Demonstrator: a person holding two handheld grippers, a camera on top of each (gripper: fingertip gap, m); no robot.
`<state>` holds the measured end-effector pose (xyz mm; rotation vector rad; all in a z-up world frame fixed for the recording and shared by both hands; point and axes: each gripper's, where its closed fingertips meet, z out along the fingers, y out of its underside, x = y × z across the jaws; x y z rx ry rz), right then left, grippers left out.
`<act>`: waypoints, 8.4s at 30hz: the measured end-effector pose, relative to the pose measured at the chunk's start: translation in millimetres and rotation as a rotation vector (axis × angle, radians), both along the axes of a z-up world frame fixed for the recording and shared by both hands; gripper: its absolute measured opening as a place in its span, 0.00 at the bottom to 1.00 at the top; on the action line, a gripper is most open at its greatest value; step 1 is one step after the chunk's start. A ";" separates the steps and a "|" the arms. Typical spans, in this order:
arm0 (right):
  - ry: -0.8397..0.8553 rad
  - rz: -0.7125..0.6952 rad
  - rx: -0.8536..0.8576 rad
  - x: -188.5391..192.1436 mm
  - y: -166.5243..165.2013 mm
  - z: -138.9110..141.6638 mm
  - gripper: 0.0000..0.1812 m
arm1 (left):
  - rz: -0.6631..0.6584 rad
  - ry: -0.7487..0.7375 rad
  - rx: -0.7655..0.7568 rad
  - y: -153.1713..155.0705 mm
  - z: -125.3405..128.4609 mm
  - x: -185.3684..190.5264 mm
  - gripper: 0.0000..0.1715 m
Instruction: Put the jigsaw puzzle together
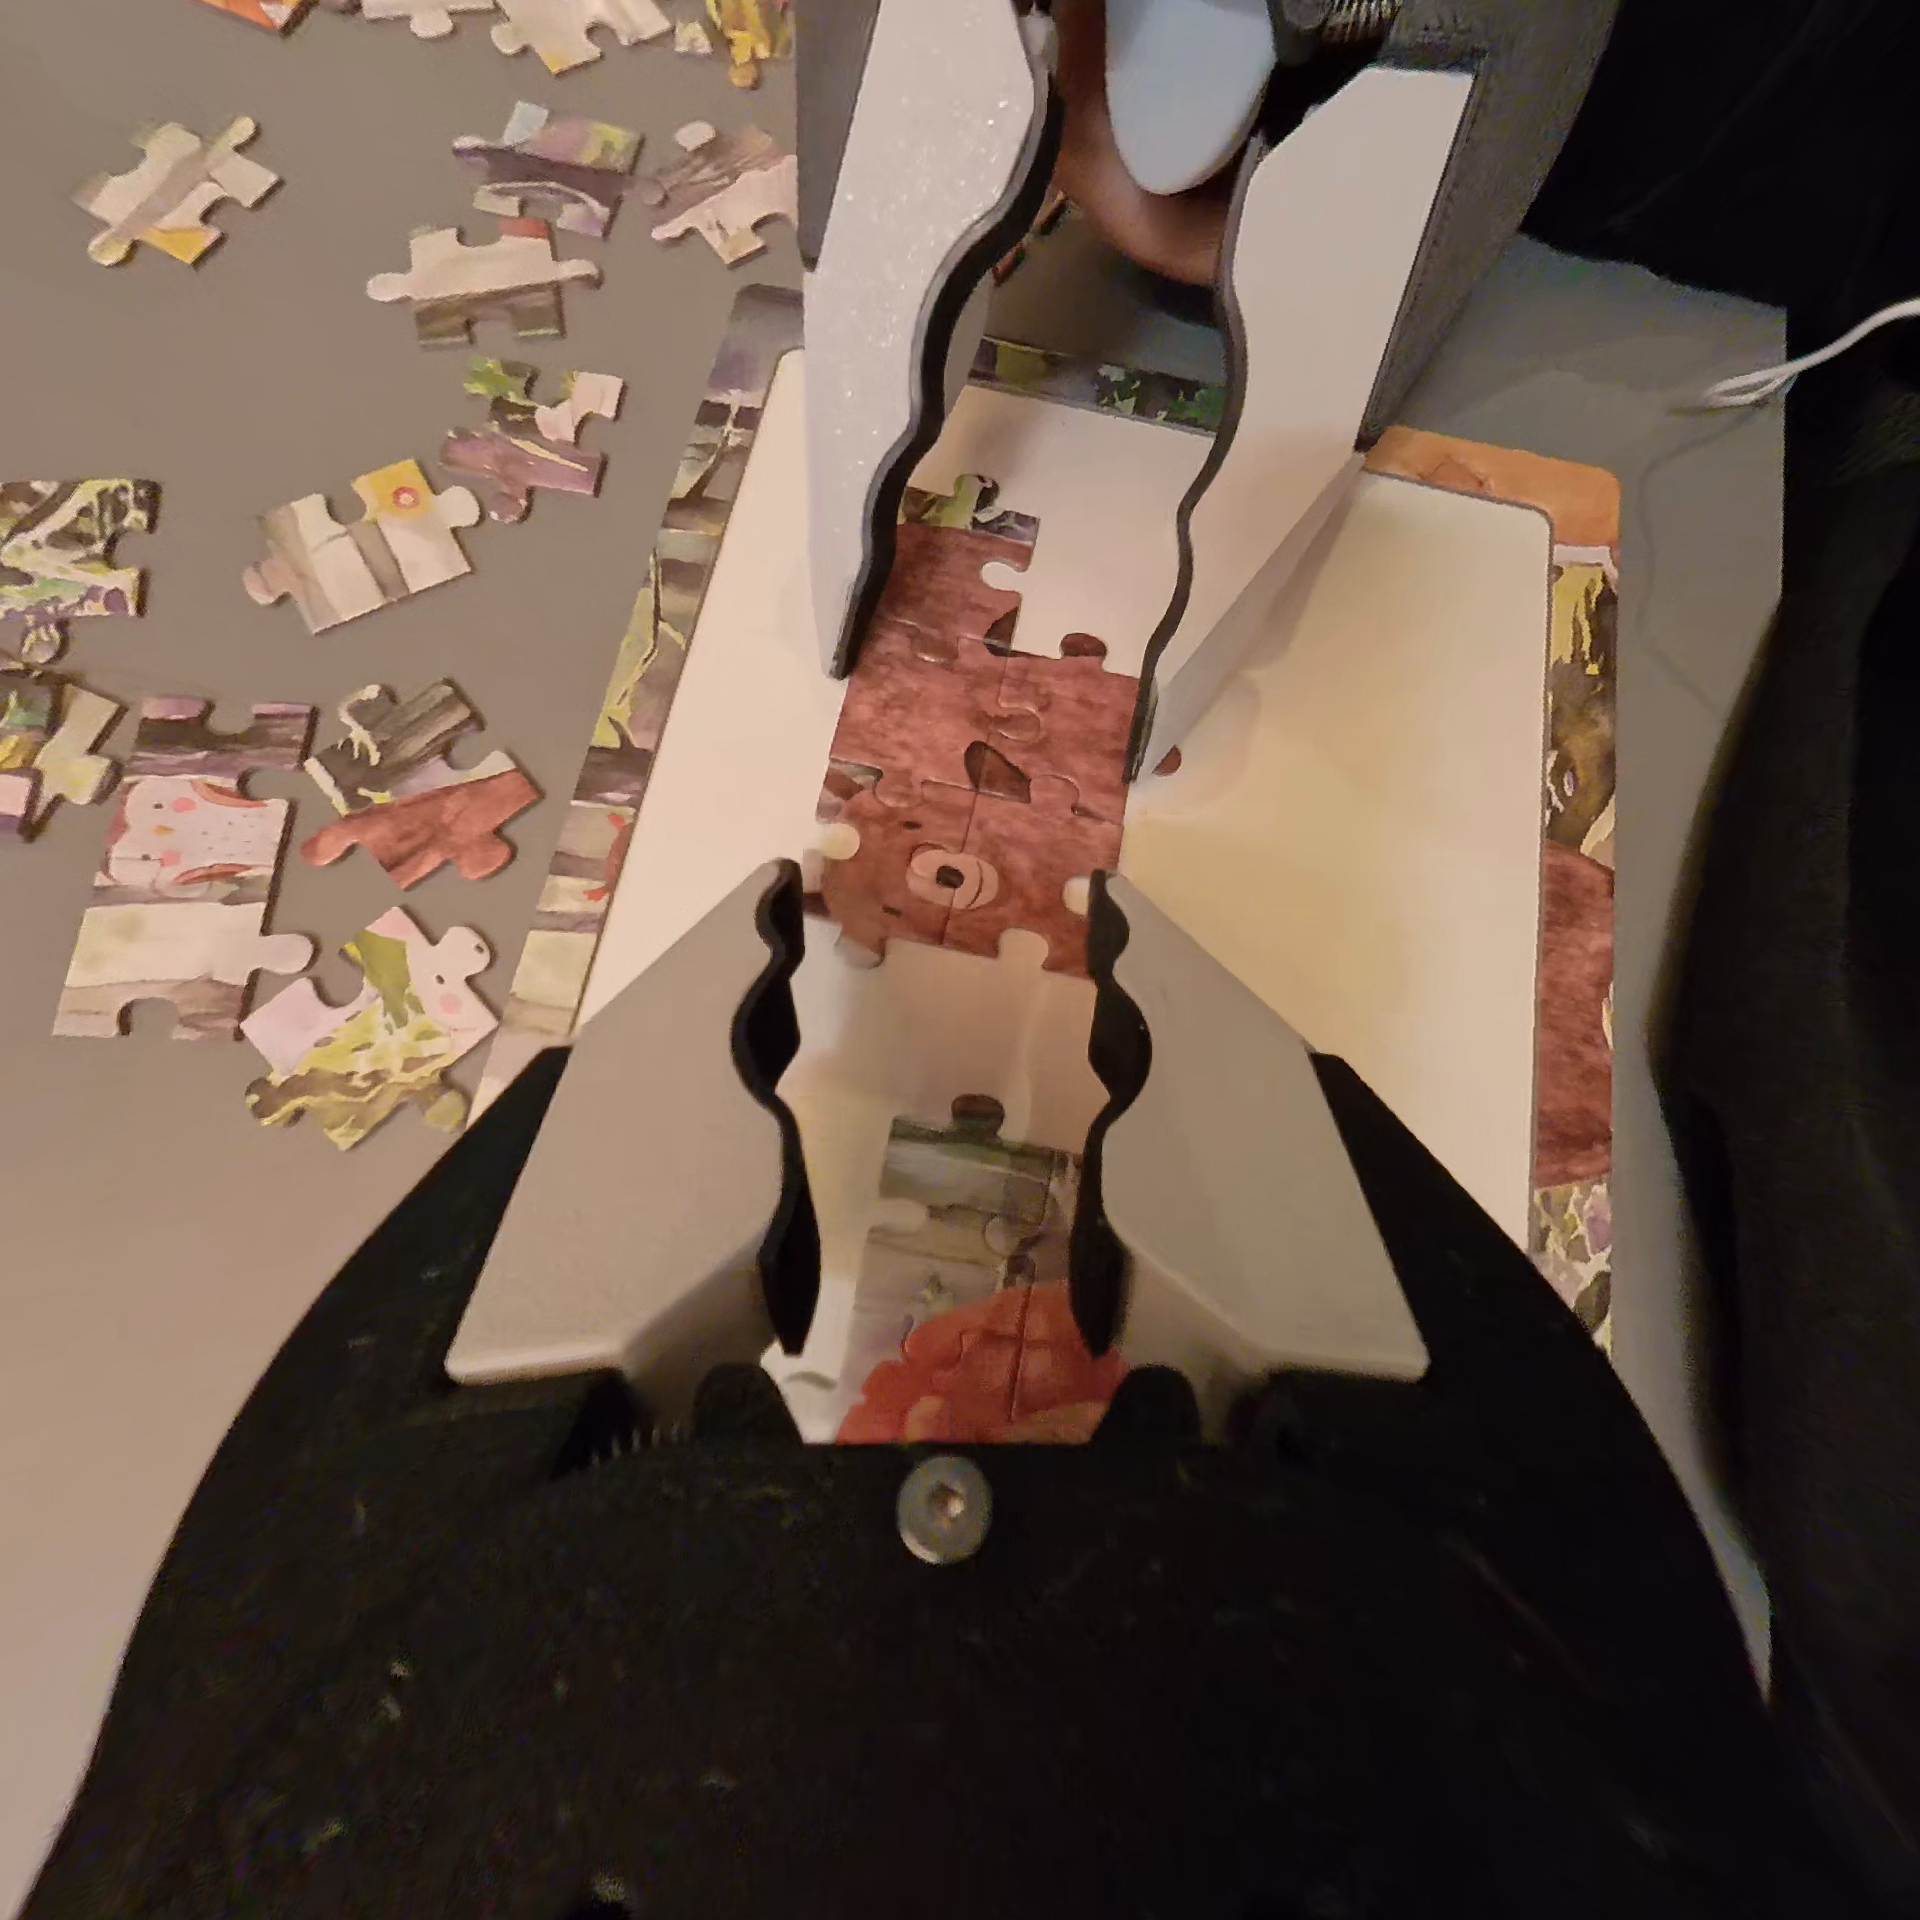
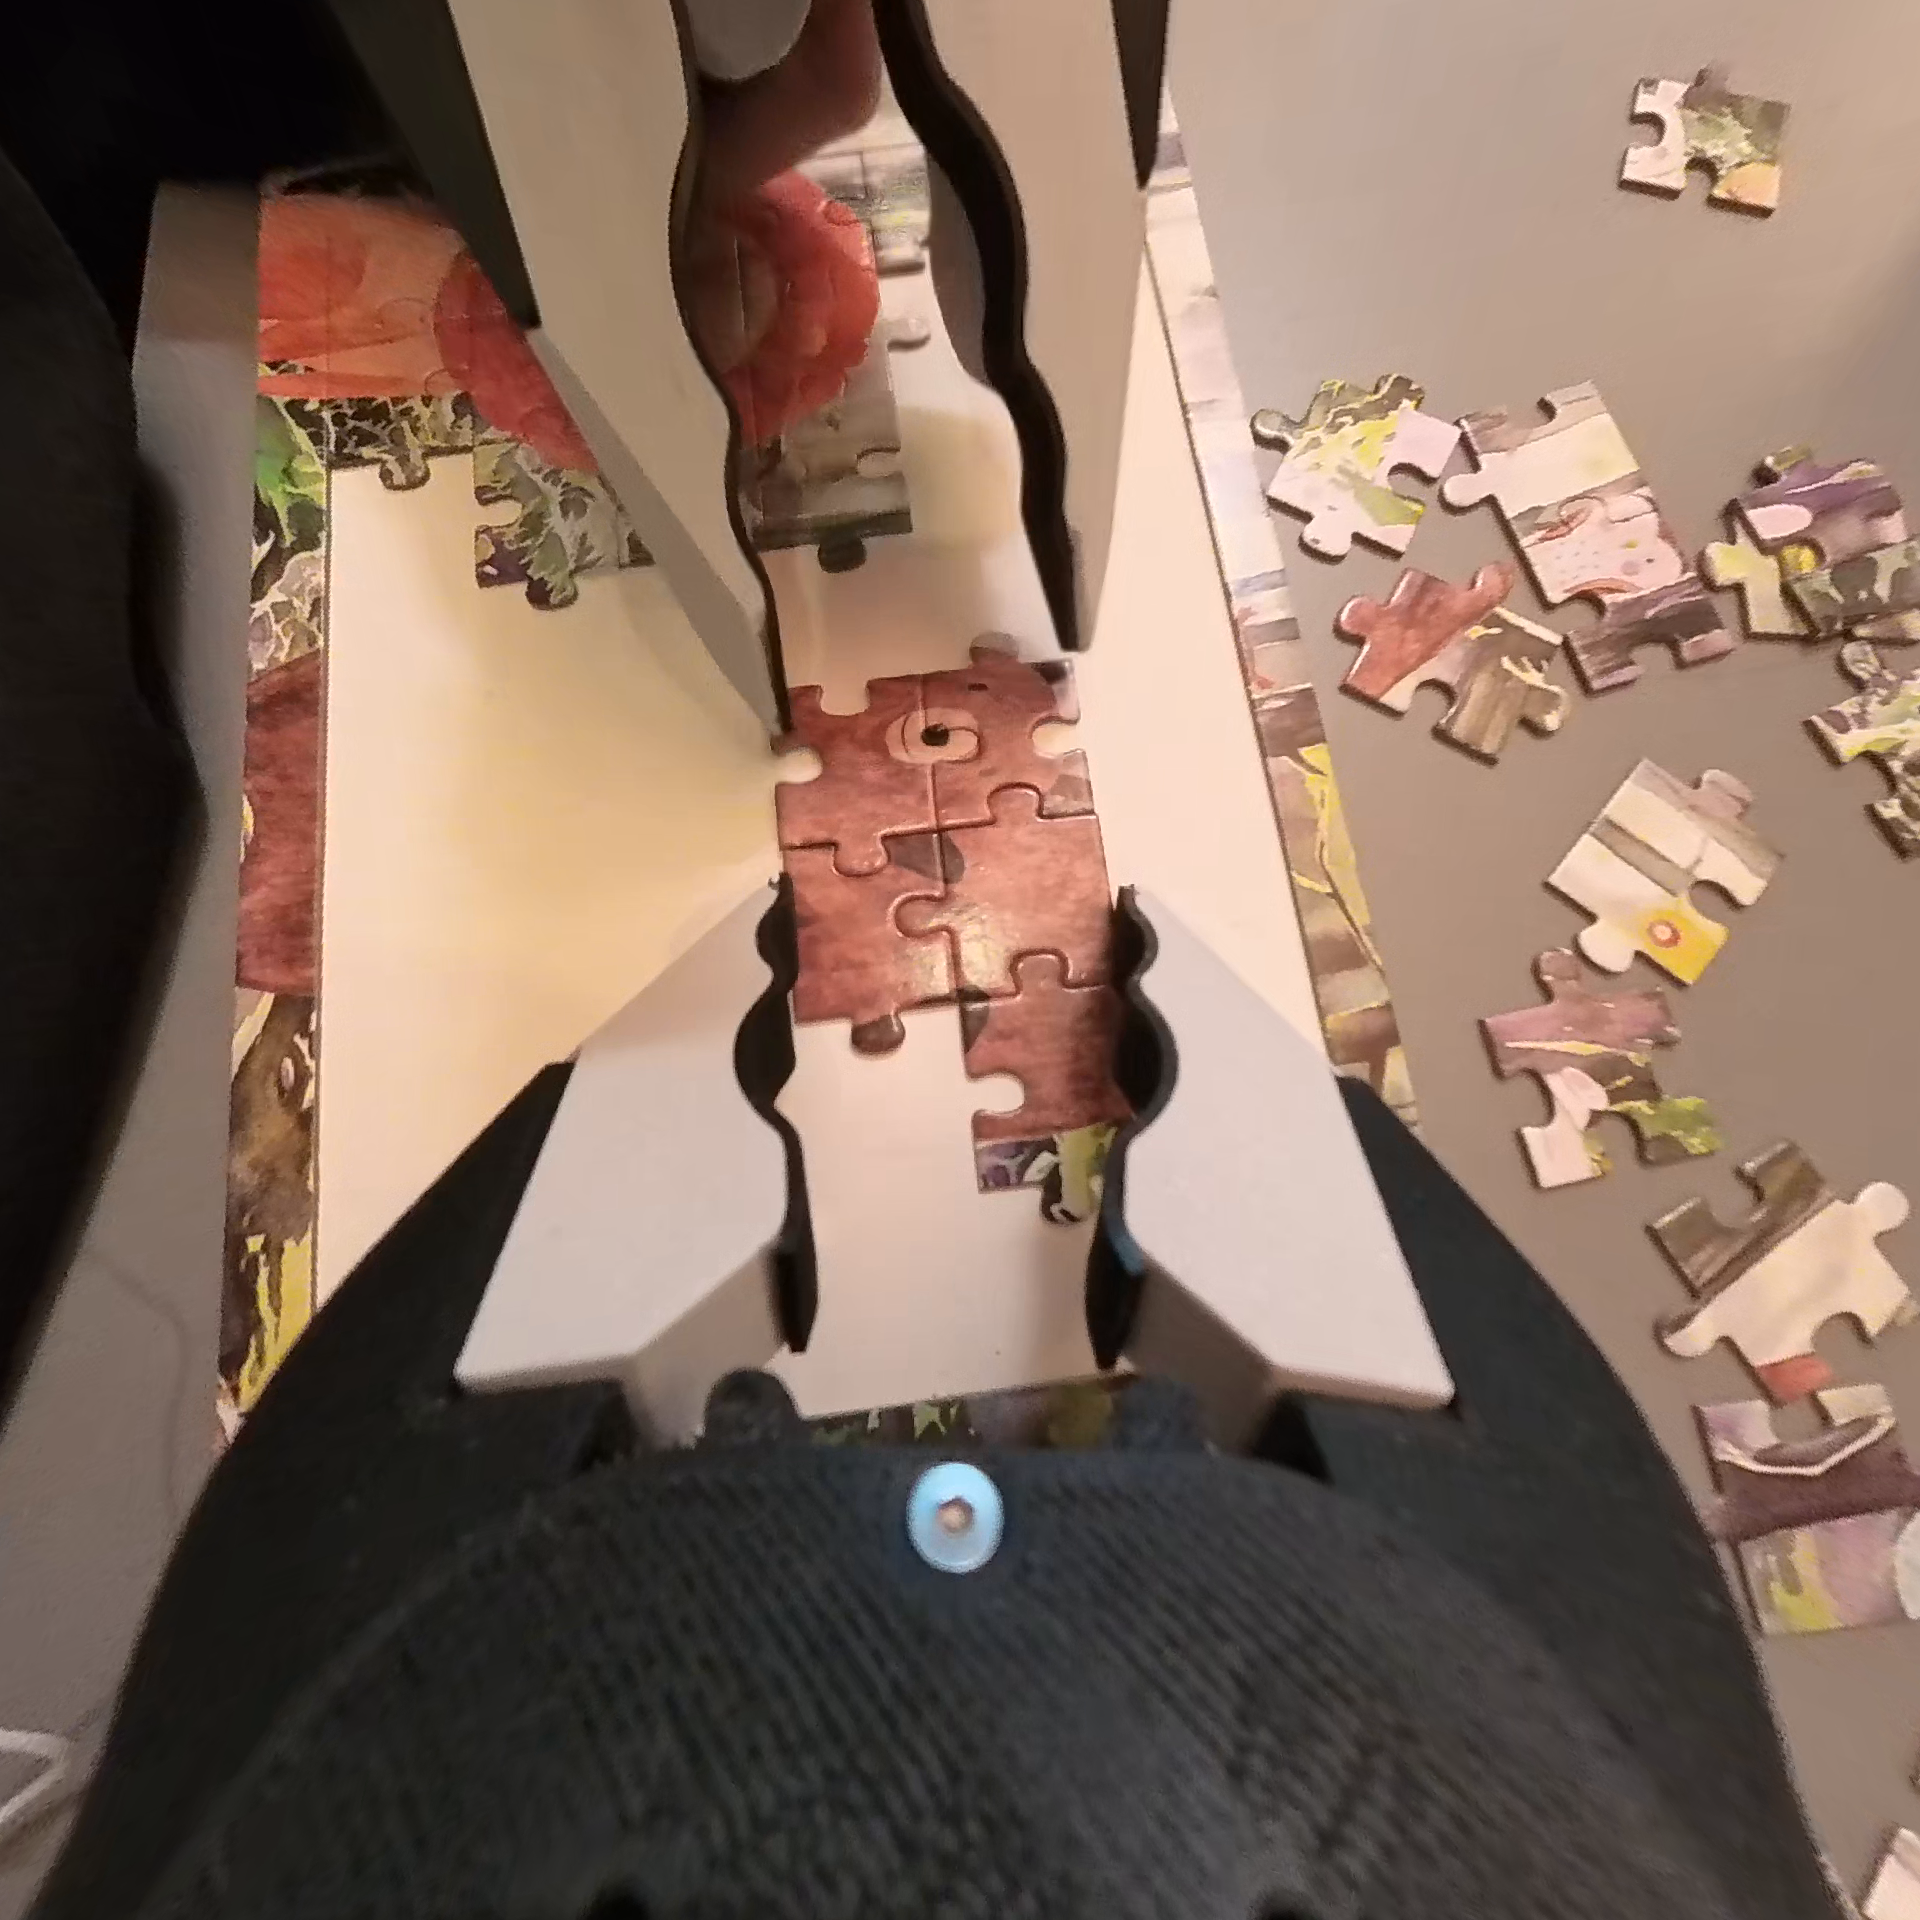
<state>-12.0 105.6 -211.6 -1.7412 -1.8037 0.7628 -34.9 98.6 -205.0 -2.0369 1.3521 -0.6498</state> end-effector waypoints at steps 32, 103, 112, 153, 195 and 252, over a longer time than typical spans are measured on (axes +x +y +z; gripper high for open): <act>-0.009 0.002 0.024 0.8 -1.0 0.9 0.32 | 0.249 -0.328 -0.548 -15.4 26.0 9.7 0.38; 0.353 0.045 -0.542 -4.7 -21.7 62.3 0.22 | 0.086 -0.667 -0.598 -15.0 59.9 14.9 0.00; 0.394 0.066 -0.643 -3.6 -23.9 68.7 0.06 | 0.062 -0.701 -0.552 -15.7 68.4 14.8 0.00; 0.382 0.014 -0.842 -2.4 -21.0 67.1 0.00 | 0.107 -0.646 -0.337 -5.6 73.2 18.2 0.00; 0.393 -0.080 -0.971 -2.2 -12.2 67.7 0.00 | 0.202 -0.517 -0.182 2.5 71.5 19.4 0.00; 0.382 -0.260 -0.707 -7.1 13.2 54.5 0.00 | 0.410 -0.236 0.187 31.3 59.2 17.1 0.00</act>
